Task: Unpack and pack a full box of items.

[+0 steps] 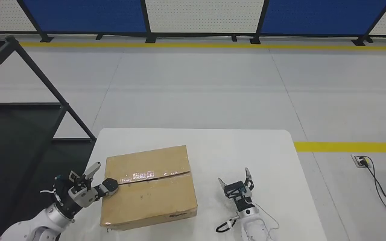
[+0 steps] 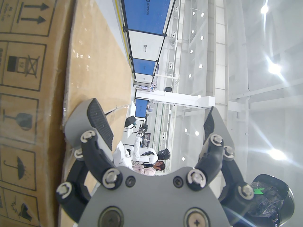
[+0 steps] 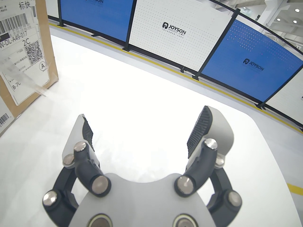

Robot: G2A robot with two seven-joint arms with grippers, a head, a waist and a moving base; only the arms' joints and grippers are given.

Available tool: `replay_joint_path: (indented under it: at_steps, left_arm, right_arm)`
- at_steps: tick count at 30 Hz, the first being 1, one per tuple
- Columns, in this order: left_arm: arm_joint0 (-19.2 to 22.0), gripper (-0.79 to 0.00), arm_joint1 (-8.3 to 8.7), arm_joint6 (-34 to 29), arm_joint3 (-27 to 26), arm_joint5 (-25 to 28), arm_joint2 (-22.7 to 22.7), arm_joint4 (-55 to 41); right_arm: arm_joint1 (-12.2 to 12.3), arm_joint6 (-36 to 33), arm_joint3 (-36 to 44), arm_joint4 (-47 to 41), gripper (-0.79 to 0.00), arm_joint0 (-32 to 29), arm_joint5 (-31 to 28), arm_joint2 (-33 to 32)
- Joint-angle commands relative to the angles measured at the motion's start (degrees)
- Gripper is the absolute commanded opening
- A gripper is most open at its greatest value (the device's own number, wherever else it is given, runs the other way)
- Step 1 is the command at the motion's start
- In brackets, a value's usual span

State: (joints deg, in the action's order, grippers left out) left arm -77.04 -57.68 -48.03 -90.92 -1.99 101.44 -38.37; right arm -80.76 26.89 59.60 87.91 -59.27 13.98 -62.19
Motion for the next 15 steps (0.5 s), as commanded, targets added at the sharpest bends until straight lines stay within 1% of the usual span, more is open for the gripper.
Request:
replay_joint_path:
  at_steps: [1, 3, 4, 5, 6, 9, 15]
  left_arm:
    - [0.00, 0.000, 0.00, 0.00, 0.00, 0.00, 0.00, 0.00]
    - [0.00, 0.000, 0.00, 0.00, 0.00, 0.00, 0.00, 0.00]
    - [0.00, 0.000, 0.00, 0.00, 0.00, 0.00, 0.00, 0.00]
    - [0.00, 0.000, 0.00, 0.00, 0.00, 0.00, 0.00, 0.00]
    - [0.00, 0.000, 0.00, 0.00, 0.00, 0.00, 0.00, 0.00]
    - [0.00, 0.000, 0.00, 0.00, 0.00, 0.00, 0.00, 0.00]
    - [0.00, 0.000, 0.00, 0.00, 0.00, 0.00, 0.00, 0.00]
  right_arm:
    - [0.06, -0.10, 0.16, -0.07, 0.000, -0.13, -1.23, -0.32]
    - [0.11, -0.57, 0.01, 0.47, 0.000, -0.08, -1.88, -0.43]
    - [0.17, -1.42, -0.23, 2.02, 0.000, 0.23, -4.25, 0.27]
    - [0.26, -1.88, -0.51, 3.17, 0.000, 0.55, -5.30, 0.52]
    - [0.38, -3.78, -1.24, 6.36, 0.000, 1.31, -5.97, 1.21]
    - [0.14, -7.30, -1.69, 10.96, 0.000, 2.29, -5.87, 3.21]
    - [-0.21, -7.31, -1.61, 13.34, 0.000, 2.45, -5.08, 4.34]
